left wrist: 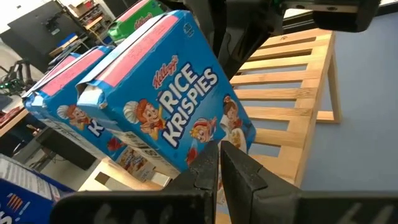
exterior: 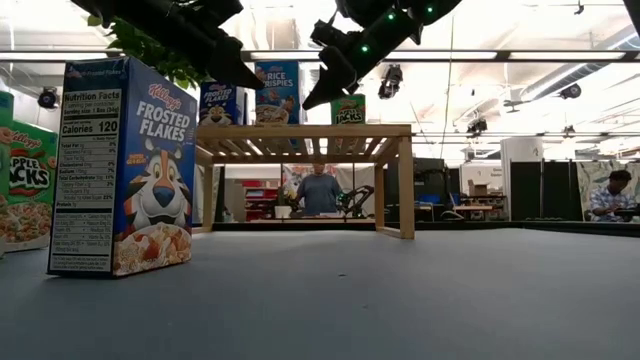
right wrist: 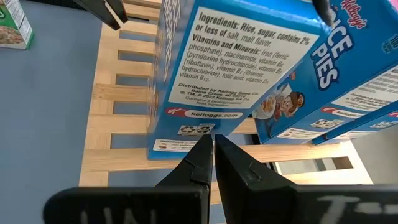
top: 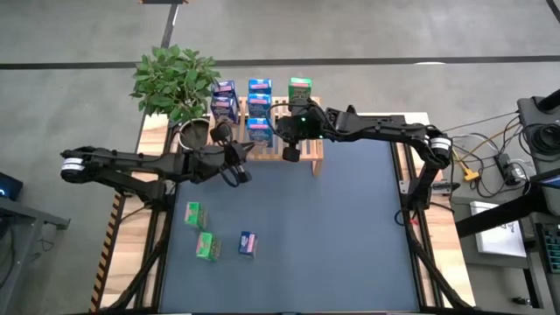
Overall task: Stack cereal on shelf
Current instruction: Put the light blue cereal box on the shelf aligned with the light blue cereal boxes
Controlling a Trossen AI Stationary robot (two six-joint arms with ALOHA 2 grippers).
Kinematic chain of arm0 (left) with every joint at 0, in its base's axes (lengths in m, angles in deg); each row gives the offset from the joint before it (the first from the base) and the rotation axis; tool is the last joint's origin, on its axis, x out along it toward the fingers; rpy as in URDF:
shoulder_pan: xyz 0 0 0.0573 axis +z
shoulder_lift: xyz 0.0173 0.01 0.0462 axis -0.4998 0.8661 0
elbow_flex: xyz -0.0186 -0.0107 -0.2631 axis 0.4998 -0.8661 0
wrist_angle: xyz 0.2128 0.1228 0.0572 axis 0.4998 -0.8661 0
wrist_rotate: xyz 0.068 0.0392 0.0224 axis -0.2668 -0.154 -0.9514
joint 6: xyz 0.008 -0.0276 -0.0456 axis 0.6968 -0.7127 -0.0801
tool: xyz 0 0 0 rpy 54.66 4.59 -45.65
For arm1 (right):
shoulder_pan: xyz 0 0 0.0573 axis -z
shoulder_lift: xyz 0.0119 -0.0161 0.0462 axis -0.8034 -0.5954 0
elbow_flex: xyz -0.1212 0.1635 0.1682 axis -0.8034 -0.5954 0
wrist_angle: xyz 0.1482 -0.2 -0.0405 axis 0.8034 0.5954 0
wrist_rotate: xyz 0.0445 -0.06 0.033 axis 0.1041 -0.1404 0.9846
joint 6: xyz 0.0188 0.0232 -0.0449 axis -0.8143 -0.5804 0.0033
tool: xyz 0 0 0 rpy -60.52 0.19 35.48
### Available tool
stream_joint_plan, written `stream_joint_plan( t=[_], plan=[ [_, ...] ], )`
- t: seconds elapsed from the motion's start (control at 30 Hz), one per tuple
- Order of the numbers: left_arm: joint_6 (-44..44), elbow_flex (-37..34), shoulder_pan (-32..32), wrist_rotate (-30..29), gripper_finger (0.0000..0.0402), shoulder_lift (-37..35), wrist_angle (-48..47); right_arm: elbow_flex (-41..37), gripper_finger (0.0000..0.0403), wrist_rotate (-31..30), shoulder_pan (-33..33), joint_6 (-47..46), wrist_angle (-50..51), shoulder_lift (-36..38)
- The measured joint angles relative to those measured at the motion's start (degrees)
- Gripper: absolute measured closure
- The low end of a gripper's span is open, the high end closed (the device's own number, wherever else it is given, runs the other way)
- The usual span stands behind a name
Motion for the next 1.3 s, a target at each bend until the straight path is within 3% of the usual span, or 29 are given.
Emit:
stream_joint_plan(
  t=[1.3],
  plan=[
    [-1.7,0.0,1.6,0.1,0.0401,1.0,0.5,-0.1,0.0394,-0.4,-0.1,-0.4,0.3,0.7]
  ],
)
